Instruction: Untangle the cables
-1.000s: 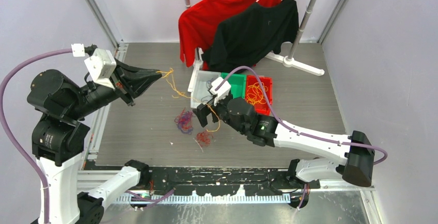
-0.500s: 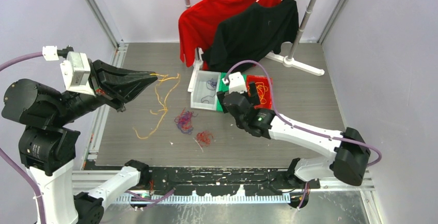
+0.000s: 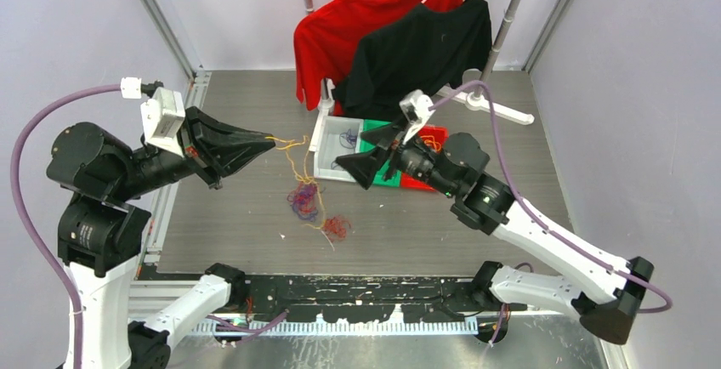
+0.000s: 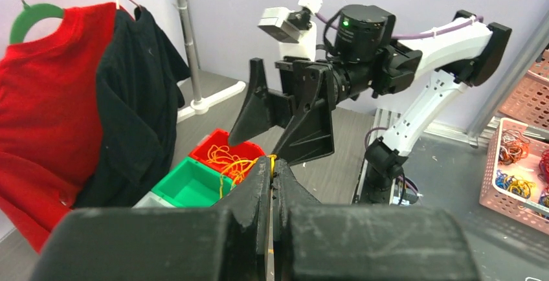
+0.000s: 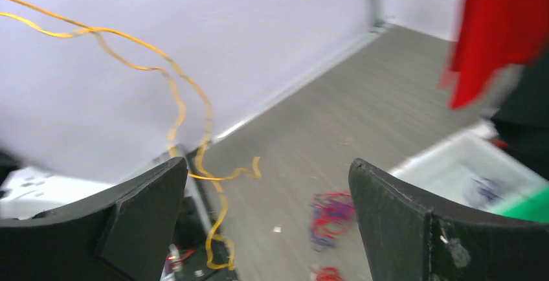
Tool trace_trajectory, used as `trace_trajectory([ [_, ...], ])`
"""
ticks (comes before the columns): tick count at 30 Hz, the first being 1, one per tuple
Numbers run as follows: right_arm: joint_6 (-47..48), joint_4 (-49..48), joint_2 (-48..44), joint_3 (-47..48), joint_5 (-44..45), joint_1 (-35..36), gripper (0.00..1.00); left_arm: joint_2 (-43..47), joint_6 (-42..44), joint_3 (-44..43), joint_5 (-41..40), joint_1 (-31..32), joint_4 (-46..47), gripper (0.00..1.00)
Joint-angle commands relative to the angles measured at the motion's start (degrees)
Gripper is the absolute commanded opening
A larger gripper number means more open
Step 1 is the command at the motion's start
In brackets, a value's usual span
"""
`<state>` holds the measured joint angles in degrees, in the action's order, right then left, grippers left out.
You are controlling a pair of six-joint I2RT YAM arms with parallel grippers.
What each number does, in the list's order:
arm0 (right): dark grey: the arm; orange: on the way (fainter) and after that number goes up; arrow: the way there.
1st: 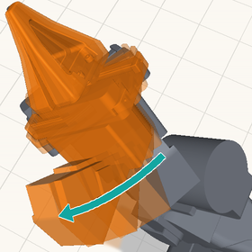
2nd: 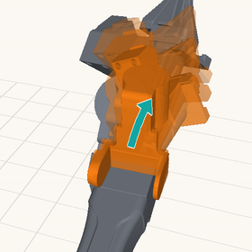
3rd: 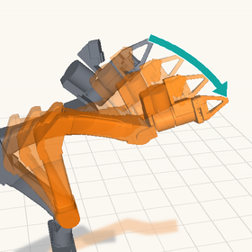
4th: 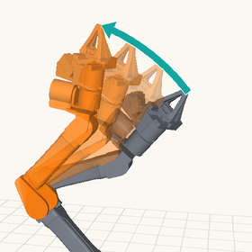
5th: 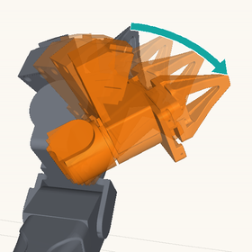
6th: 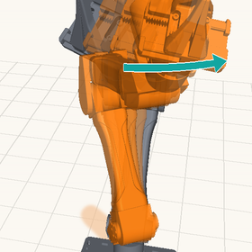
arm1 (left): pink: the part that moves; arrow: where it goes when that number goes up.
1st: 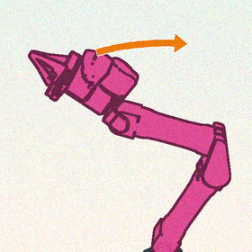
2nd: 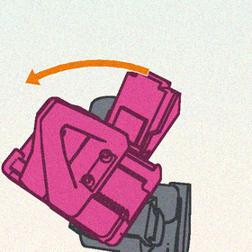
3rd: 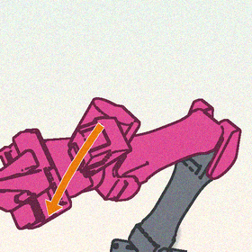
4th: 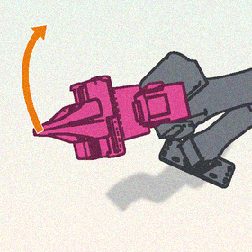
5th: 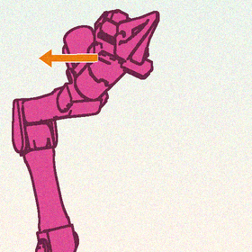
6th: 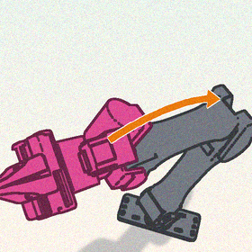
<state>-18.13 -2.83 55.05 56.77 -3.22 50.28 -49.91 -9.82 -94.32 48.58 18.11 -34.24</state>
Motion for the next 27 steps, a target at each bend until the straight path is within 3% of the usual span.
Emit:
trace_trajectory([
  [1,-5.8,-9.0,6.4,4.4,-19.0,1.6,0.99,0.2,0.0,0.0,2.6,0.0,1.3,0.00],
  [8,-2.3,-10.4,13.7,8.7,-18.8,8.9,1.00,0.1,-0.1,-0.2,2.6,0.0,1.3,0.00],
  [15,2.9,-7.7,20.3,13.5,-10.2,15.1,0.97,0.4,-0.9,-0.4,3.1,0.0,1.4,0.00],
  [19,2.0,-6.5,21.9,14.7,-1.9,15.8,0.75,0.7,-1.4,-0.6,3.2,0.0,1.7,0.00],
  [26,-3.2,-11.0,17.7,10.6,9.3,14.6,0.07,2.4,-2.4,0.2,3.7,0.0,2.3,0.00],
  [27,-4.7,-11.4,17.0,10.0,9.9,14.0,0.02,2.9,-2.3,1.0,3.5,0.0,2.3,0.00],
])
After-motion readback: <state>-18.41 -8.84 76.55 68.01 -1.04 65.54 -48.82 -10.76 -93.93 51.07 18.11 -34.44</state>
